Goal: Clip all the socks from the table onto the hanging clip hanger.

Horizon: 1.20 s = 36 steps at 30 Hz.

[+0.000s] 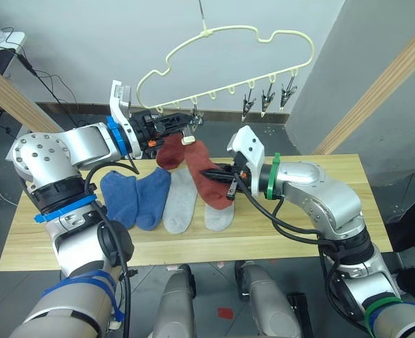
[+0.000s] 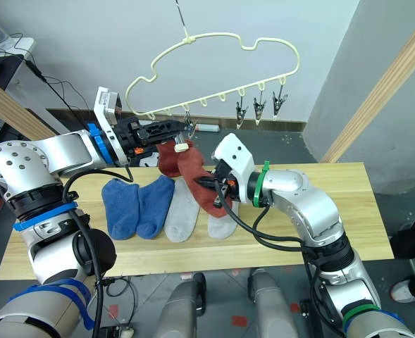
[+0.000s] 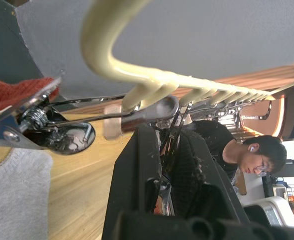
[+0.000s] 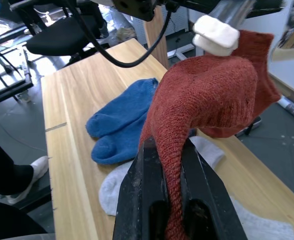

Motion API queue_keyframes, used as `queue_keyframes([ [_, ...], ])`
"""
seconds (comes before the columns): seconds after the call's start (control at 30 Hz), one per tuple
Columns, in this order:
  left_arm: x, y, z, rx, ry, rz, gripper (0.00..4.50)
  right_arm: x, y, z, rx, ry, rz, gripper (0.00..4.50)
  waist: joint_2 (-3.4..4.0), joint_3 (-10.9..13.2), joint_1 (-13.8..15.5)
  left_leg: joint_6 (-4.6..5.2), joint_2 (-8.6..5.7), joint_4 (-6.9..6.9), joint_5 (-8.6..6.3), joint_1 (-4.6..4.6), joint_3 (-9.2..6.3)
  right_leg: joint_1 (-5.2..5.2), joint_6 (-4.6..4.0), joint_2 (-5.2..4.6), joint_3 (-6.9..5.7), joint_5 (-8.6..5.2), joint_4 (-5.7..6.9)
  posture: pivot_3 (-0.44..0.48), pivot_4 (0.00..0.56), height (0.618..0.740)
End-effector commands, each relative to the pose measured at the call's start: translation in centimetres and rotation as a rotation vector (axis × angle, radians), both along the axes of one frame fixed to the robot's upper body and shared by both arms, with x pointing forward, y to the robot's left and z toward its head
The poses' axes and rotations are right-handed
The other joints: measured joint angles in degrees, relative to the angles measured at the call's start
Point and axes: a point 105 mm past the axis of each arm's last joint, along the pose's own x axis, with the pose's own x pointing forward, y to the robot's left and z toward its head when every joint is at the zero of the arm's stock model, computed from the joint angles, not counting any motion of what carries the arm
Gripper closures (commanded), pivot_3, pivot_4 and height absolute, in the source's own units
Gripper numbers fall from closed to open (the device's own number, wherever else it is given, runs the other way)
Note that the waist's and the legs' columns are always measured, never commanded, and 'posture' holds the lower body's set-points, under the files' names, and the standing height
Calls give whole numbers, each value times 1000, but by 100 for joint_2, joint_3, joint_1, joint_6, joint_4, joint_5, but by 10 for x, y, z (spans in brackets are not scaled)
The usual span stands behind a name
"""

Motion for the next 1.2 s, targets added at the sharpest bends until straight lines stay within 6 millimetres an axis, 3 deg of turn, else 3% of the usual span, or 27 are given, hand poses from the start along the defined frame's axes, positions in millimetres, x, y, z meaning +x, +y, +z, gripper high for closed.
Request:
queue_keyframes([
  [0.03,-1,4,2,4,-15,14,4243,-11,4,13,34,-36,47,4466,0,0,0,0,0,0,0,0,0,0,0,0,0,0,0,-37,358,740],
  [0.9,-4,-1,7,-1,-32,-12,4243,0,10,8,33,-36,4,4466,0,0,2,1,-1,0,0,0,0,0,0,0,0,0,0,-25,344,740],
  [1.2,-8,-5,7,16,-61,-36,4243,7,16,23,92,-50,-10,4466,0,0,9,0,0,0,0,-1,-1,-1,0,0,-1,0,0,-30,349,740],
])
